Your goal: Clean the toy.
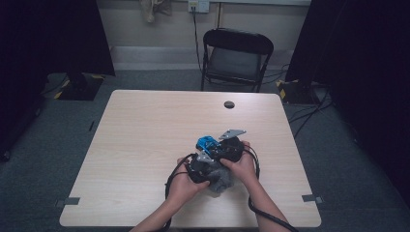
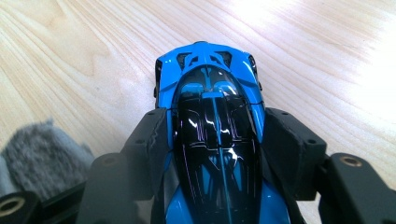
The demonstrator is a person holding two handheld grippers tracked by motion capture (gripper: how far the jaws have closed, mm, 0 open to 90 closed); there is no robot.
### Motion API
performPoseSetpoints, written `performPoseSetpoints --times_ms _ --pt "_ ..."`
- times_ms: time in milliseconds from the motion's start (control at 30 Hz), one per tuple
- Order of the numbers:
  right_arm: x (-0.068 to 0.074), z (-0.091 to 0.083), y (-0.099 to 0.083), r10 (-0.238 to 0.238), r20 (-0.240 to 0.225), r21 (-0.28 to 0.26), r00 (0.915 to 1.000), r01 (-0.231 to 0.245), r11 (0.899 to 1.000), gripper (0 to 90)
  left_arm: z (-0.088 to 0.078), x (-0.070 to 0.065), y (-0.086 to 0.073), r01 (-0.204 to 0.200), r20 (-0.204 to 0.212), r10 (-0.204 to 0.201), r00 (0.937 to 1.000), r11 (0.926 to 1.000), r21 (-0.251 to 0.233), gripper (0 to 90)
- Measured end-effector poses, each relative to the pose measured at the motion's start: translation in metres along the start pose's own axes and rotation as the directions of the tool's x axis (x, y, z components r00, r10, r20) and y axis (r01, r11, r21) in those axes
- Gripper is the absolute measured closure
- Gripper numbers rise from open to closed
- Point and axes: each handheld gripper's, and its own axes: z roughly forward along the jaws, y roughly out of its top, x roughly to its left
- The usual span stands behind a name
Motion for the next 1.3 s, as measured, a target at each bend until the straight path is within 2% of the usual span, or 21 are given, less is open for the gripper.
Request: performPoseSetpoints --times_ms 100,233,400,500,667,800,867,933,967,1033,1100,1300 --pt "0.000 0.000 0.000 0.000 0.000 0.000 1.0000 0.000 1.000 41.6 0.006 0.001 0.002 0.014 0.015 -0.013 0.9998 0.9997 -0.021 71.0" --pt "0.000 0.000 0.000 -0.001 0.001 0.003 1.0000 0.001 1.000 41.6 0.009 0.006 0.006 0.032 0.000 -0.032 0.9995 0.9992 -0.026 71.0" --pt "0.000 0.000 0.000 -0.006 0.002 0.003 1.0000 0.006 1.000 41.6 0.010 0.008 0.010 0.011 -0.052 -0.012 0.9986 0.9998 -0.013 71.1" --pt "0.000 0.000 0.000 -0.006 0.001 0.004 1.0000 0.006 1.000 41.6 0.010 0.009 0.011 0.001 -0.069 -0.001 0.9976 1.0000 -0.003 71.1" --pt "0.000 0.000 0.000 -0.005 0.000 0.002 1.0000 0.005 1.000 41.6 0.008 0.010 0.011 -0.014 -0.086 0.014 0.9962 0.9999 0.005 71.2" --pt "0.000 0.000 0.000 -0.005 -0.002 0.000 1.0000 0.005 1.000 41.7 0.005 0.014 0.011 -0.004 -0.090 0.005 0.9960 1.0000 0.008 71.2" --pt "0.000 0.000 0.000 -0.004 -0.002 -0.001 1.0000 0.004 1.000 41.6 0.002 0.017 0.010 0.006 -0.097 -0.004 0.9953 0.9999 0.015 71.2" --pt "0.000 0.000 0.000 -0.006 -0.001 0.001 1.0000 0.006 1.000 41.6 -0.002 0.021 0.010 -0.002 -0.124 0.004 0.9923 0.9998 0.019 71.2" --pt "0.000 0.000 0.000 -0.005 -0.002 -0.001 1.0000 0.005 1.000 41.7 -0.004 0.024 0.009 0.009 -0.133 -0.006 0.9912 0.9997 0.021 71.2" --pt "-0.001 0.000 -0.001 -0.005 -0.004 -0.001 1.0000 0.005 1.000 41.7 -0.007 0.032 0.007 0.030 -0.130 -0.029 0.9911 0.9995 0.006 71.1" --pt "-0.001 -0.001 -0.001 -0.004 -0.004 -0.002 1.0000 0.004 1.000 41.7 -0.009 0.039 0.007 0.029 -0.138 -0.027 0.9901 0.9995 0.013 71.1" --pt "0.000 -0.001 0.000 -0.006 -0.002 0.001 1.0000 0.006 1.000 41.7 -0.016 0.058 0.008 0.071 -0.180 -0.069 0.9812 0.9975 0.003 71.1"
